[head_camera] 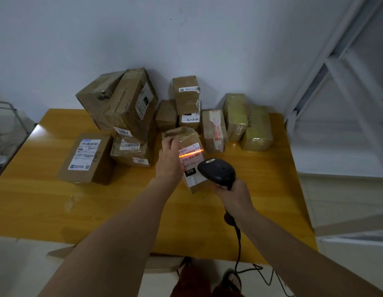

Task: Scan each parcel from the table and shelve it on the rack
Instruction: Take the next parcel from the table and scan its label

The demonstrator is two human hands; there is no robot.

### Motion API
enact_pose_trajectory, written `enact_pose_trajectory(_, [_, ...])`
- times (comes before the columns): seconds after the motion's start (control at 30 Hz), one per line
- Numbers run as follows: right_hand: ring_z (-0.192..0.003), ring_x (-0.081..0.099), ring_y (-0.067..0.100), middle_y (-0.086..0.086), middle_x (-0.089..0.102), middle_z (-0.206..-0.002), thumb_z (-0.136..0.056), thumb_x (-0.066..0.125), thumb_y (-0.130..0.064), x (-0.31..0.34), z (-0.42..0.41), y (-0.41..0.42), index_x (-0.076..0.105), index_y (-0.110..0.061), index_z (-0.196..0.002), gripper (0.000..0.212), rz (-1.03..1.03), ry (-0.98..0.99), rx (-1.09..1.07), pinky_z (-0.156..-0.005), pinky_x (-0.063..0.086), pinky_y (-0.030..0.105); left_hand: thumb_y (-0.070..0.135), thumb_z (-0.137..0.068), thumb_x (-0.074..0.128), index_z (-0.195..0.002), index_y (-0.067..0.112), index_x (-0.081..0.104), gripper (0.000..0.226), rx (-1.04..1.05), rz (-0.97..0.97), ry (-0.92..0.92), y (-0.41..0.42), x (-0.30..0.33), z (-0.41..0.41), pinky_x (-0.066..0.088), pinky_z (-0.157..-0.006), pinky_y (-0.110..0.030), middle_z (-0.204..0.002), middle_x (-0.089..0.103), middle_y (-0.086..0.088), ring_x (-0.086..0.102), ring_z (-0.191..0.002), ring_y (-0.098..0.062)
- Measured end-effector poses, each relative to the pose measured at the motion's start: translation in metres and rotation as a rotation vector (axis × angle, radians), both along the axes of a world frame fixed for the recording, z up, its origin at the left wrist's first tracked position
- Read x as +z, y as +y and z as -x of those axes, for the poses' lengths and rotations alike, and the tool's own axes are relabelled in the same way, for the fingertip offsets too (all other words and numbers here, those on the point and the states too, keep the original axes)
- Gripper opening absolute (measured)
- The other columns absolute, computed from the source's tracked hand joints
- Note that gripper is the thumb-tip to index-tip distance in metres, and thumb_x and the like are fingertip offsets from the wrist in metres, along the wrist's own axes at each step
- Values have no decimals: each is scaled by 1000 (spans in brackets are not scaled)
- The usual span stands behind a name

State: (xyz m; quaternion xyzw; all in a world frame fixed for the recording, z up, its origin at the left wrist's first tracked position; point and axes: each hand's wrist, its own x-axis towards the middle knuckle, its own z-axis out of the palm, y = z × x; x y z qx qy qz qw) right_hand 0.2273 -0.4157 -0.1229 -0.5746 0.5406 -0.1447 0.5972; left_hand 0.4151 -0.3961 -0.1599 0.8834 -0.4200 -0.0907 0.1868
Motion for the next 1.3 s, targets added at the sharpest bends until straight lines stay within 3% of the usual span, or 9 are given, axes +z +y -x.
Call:
enact_pose_trajectory(0.37, [-79,57,19,21,64,-100,-88,60,-1,10,-3,0,65,-9,-95,11,-11,-42,4,-75,50,35,13,-75,82,-147,19,30,90,-9,11,18,-1,-2,-4,48,-97,-35,-153,23,-8,42,-131,-27])
enact_pose_trajectory(0.47, [-75,54,11,10,63,-86,-89,61,-2,10,-5,-1,63,-17,-91,16,-28,-65,-12,-64,44,22,21,-73,84,-148,19,29,93,-32,-28,-12,3,1,-7,44,-100,-37,-150,26,-9,38,-132,-28])
enact_pose_trajectory(0.57, [-80,55,3,-4,62,-88,-88,63,-3,10,-8,-4,63,-17,-103,20,-47,-99,-36,-61,38,17,43,-68,84,-151,26,19,107,-95,-176,-193,5,9,-8,38,-102,-40,-141,33,-11,37,-126,-28])
enact_pose_trajectory(0.73, [-86,60,4,0,67,-95,-87,63,0,13,-12,-9,64,-14,-103,22,-39,-123,-78,-57,41,11,62,-61,81,-152,37,-3,126,-271,-364,-376,-7,26,-4,40,-101,-44,-135,41,-14,45,-119,-29])
enact_pose_trajectory(0.9, [-73,59,4,-1,65,-84,-84,65,3,16,-15,-13,63,-7,-103,21,-44,-116,-159,-47,40,7,41,-72,81,-151,38,-9,120,-536,-493,-311,-22,45,2,44,-99,-46,-141,43,-16,52,-121,-32])
enact_pose_trajectory(1.0, [-71,59,5,0,64,-82,-84,65,2,19,-16,-14,64,-6,-104,21,-28,-93,-182,-49,40,11,20,-80,75,-154,33,6,102,-651,-560,-236,-27,57,4,48,-92,-40,-136,50,-11,55,-119,-28])
enact_pose_trajectory(1.13, [-75,59,8,4,65,-89,-84,65,0,21,-16,-14,64,-4,-107,24,-28,-74,-210,-56,40,17,16,-88,65,-145,22,32,66,-713,-601,-216,-31,65,7,45,-99,-36,-138,47,-8,49,-125,-26])
enact_pose_trajectory(1.23, [-72,55,5,0,61,-82,-86,65,-3,22,-11,-14,63,-5,-104,18,-29,-63,-236,-53,38,14,30,-79,76,-149,22,26,86,-785,-562,-491,-34,59,10,35,-110,-43,-144,30,-13,31,-132,-30])
enact_pose_trajectory(1.3, [-69,52,10,1,57,-76,-87,65,-4,23,-5,-13,63,-5,-98,12,-30,-61,-286,-54,36,17,38,-71,81,-153,21,18,105,-839,-532,-533,-40,51,11,20,-117,-54,-154,16,-13,14,-142,-34])
